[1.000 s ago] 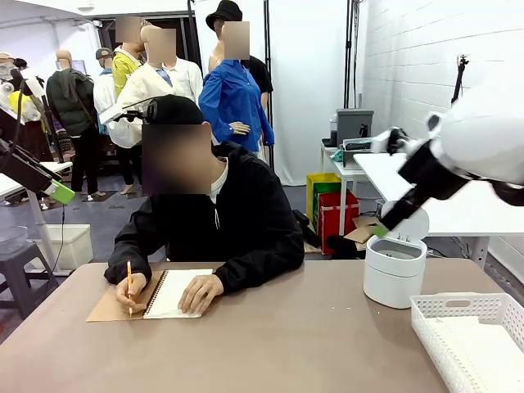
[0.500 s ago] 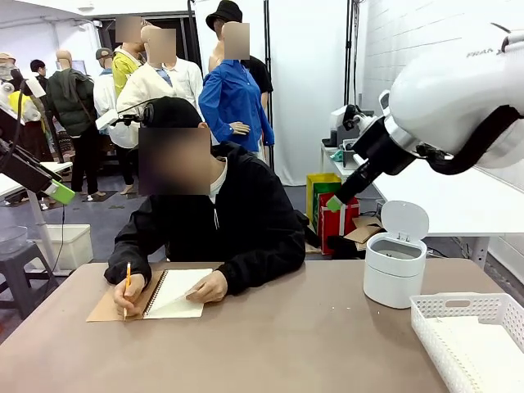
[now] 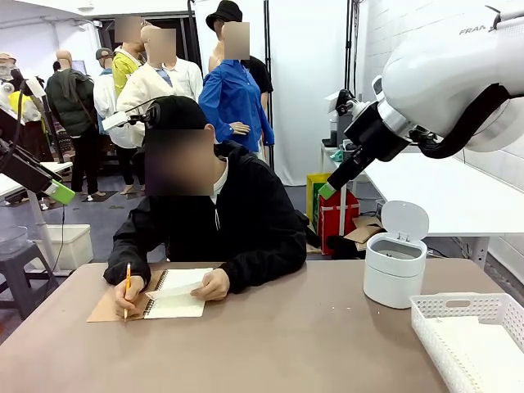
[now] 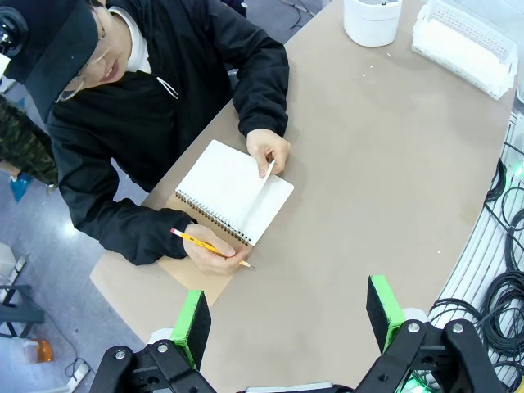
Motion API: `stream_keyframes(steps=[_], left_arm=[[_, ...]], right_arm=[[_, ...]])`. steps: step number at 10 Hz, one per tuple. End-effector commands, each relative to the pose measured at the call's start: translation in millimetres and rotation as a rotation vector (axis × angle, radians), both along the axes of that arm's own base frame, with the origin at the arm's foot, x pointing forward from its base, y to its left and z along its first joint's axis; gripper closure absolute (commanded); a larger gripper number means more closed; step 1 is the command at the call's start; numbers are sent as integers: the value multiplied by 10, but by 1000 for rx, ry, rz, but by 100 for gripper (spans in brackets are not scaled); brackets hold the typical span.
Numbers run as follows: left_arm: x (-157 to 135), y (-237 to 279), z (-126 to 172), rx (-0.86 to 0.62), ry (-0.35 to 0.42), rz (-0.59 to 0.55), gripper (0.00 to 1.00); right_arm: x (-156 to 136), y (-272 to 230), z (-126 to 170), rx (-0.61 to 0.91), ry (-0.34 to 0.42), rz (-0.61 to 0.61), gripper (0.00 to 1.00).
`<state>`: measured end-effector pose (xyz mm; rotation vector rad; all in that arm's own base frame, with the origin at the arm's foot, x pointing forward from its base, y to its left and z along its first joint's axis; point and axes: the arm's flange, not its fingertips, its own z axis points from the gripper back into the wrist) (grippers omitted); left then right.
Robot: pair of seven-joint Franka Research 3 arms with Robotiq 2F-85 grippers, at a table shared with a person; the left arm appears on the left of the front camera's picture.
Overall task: Sort the paper based on its condition.
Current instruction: If a person hands you a paper, place it in the Organizing basket , and if it's crumpled, put it in the Trash can.
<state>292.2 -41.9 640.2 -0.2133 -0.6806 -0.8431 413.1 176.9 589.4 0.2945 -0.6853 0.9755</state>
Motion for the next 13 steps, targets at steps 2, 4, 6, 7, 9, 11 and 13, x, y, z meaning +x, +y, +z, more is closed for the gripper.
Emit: stream_keyframes(steps=[2,4,6,7,9,11,13], left_arm=[[3,14,2,-6,1,3,0],[3,14,2,-6,1,3,0],[3,14,2,-6,1,3,0],[3,14,2,-6,1,3,0],[3,14,2,-6,1,3,0],[3,14,2,-6,1,3,0],[3,14,2,-6,1,3,0]], right_arm=[[5,-24,-34,0,-3,-12,0],[5,-24,-34,0,-3,-12,0],[5,-24,-34,0,-3,-12,0],[5,-24,-34,0,-3,-12,0],[5,-24,-34,0,-3,-12,0],[5,-24,-34,0,-3,-12,0],[5,-24,-34,0,-3,-12,0]])
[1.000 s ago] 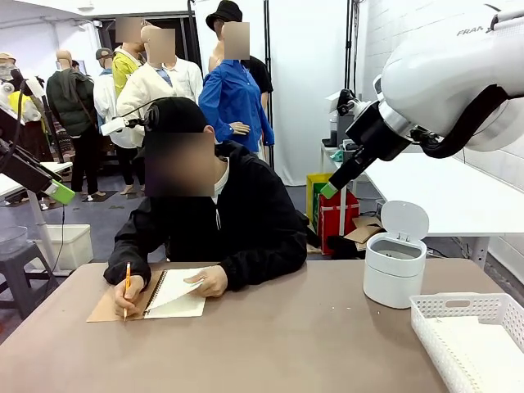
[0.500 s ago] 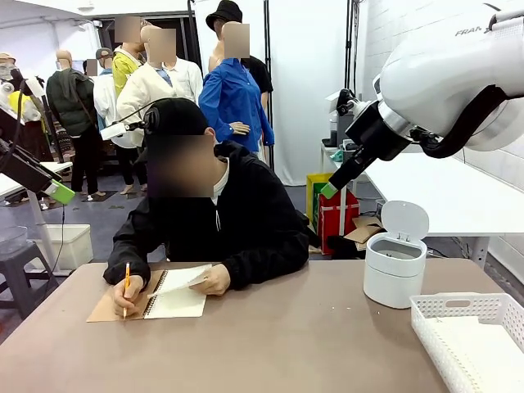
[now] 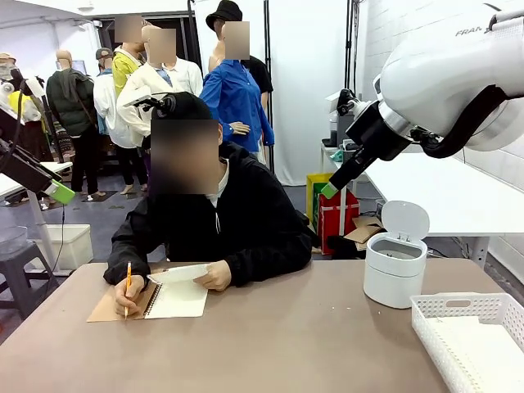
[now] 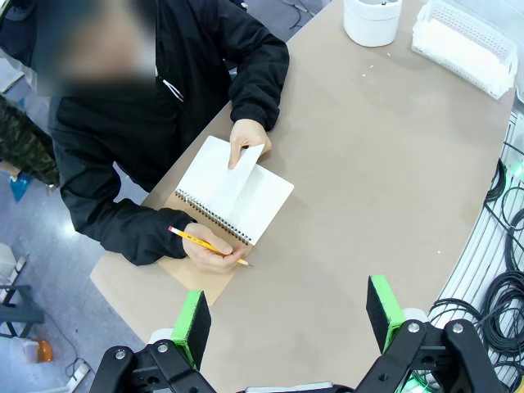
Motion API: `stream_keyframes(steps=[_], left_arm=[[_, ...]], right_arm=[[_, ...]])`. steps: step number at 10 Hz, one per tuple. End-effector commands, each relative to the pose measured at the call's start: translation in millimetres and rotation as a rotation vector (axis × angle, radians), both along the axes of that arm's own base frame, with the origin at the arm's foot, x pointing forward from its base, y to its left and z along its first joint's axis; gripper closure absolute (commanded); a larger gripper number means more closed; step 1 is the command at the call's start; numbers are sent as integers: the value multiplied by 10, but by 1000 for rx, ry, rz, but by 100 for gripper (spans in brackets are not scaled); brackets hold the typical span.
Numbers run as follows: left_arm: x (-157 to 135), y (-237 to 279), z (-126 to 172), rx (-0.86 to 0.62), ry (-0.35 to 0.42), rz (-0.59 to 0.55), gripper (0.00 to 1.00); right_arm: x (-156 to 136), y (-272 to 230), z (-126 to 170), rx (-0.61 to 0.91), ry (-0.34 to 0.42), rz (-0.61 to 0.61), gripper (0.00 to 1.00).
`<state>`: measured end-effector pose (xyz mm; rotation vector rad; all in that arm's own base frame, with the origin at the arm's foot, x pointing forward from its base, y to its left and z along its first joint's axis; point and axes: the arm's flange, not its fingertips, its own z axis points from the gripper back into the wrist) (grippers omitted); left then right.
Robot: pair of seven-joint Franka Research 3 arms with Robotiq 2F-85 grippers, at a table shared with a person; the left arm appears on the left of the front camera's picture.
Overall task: Sort the paper based on its condition.
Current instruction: If a person hands you a paper, place it in the Organizing basket , and if it's crumpled, put it in the Trash can.
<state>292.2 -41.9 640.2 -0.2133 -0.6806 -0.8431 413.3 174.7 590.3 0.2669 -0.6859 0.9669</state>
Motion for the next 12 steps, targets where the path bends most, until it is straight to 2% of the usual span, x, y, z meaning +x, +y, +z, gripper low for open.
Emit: stream_keyframes(steps=[1,8,12], left_arm=[[3,14,2,-6,1,3,0],[3,14,2,-6,1,3,0],[3,14,2,-6,1,3,0]], right_arm=[[3,-2,-43,19,7,6,0],[-112,72,86,11,-6,4,0],[-76,68,72,-2,-17,11,0]])
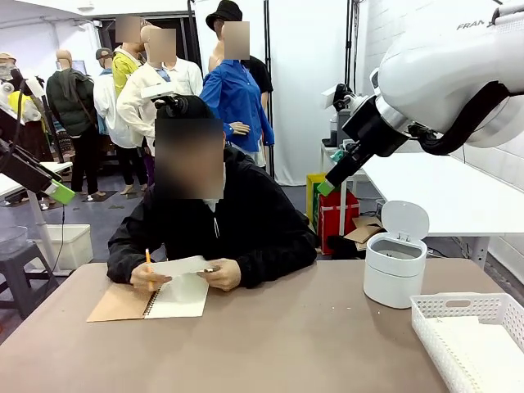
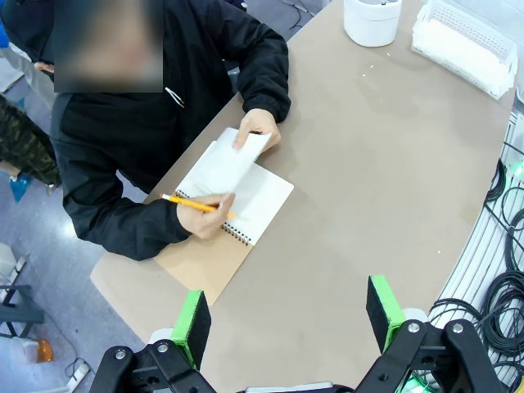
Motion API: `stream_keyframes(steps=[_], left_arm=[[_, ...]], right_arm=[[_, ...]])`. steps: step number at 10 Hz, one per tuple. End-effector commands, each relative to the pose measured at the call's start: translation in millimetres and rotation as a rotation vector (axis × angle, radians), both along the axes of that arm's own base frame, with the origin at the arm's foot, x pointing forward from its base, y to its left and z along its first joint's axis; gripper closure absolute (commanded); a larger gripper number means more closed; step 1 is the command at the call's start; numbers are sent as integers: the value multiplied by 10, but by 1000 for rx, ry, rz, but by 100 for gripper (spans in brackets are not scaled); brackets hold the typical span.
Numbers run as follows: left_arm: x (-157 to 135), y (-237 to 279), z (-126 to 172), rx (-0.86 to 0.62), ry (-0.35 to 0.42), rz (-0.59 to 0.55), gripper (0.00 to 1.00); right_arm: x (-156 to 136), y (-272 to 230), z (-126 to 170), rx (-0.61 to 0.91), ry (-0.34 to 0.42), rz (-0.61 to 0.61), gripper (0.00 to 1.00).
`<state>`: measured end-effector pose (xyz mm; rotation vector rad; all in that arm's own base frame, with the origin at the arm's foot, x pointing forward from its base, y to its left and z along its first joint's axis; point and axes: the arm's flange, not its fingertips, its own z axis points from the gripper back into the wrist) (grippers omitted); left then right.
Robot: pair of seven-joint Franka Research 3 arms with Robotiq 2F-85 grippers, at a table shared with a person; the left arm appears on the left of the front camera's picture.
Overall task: Sort the paper based on its condition.
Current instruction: If a person hands you a paper, place it in the Organizing basket , and if it's crumpled, put it in the Trash can.
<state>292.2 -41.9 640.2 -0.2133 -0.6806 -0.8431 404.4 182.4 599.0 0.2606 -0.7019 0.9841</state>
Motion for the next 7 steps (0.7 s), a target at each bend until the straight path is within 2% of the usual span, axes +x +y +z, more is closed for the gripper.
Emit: stream_keyframes(steps=[1,7], left_arm=[[3,14,2,-6,1,3,0],[3,14,2,-6,1,3,0]], right_arm=[[14,-8,-14,0,3,-2,0],[14,-8,-14,0,3,-2,0]])
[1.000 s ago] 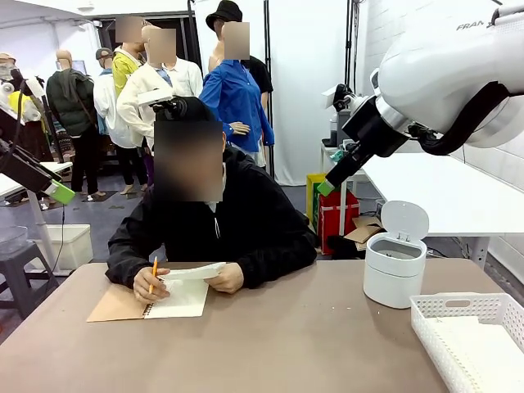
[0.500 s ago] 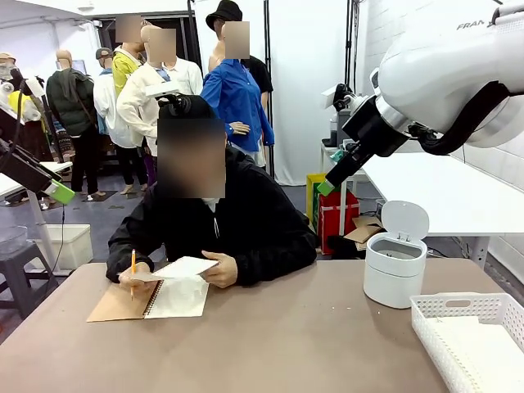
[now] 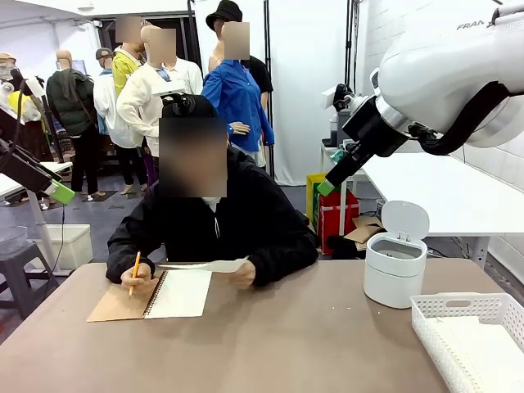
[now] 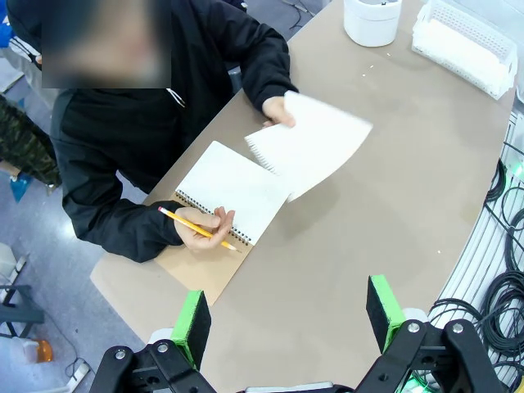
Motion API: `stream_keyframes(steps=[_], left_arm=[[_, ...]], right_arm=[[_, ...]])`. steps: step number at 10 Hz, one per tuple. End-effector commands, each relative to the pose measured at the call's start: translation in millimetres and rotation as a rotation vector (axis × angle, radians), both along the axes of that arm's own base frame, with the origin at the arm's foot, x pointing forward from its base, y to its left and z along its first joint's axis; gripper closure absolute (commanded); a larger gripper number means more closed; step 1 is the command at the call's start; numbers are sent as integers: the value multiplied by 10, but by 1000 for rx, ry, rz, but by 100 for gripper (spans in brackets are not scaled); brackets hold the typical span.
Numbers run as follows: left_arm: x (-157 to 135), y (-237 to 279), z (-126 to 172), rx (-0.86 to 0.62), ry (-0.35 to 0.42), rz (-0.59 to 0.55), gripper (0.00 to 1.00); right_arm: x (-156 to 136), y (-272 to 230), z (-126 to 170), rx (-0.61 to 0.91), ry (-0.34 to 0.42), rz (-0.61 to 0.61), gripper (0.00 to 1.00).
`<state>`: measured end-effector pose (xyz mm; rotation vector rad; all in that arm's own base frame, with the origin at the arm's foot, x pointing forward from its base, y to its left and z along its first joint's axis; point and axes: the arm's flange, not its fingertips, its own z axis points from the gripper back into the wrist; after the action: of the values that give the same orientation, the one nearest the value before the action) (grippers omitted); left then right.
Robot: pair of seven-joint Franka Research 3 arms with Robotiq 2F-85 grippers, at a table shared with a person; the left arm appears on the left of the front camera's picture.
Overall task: Sort the paper based on its condition.
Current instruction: If a person hands you a paper, place it in the Organizing basket , and if it's crumpled, put it in the Trash can.
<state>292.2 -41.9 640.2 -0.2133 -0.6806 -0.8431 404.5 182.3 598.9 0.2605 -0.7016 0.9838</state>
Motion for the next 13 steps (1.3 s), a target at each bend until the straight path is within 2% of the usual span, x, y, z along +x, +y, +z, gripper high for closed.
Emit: stream_keyframes(steps=[1,13], left_arm=[[3,14,2,-6,1,3,0],[3,14,2,-6,1,3,0]], right_arm=[[12,-7,-13,0,3,-2,0],[12,-7,-13,0,3,-2,0]])
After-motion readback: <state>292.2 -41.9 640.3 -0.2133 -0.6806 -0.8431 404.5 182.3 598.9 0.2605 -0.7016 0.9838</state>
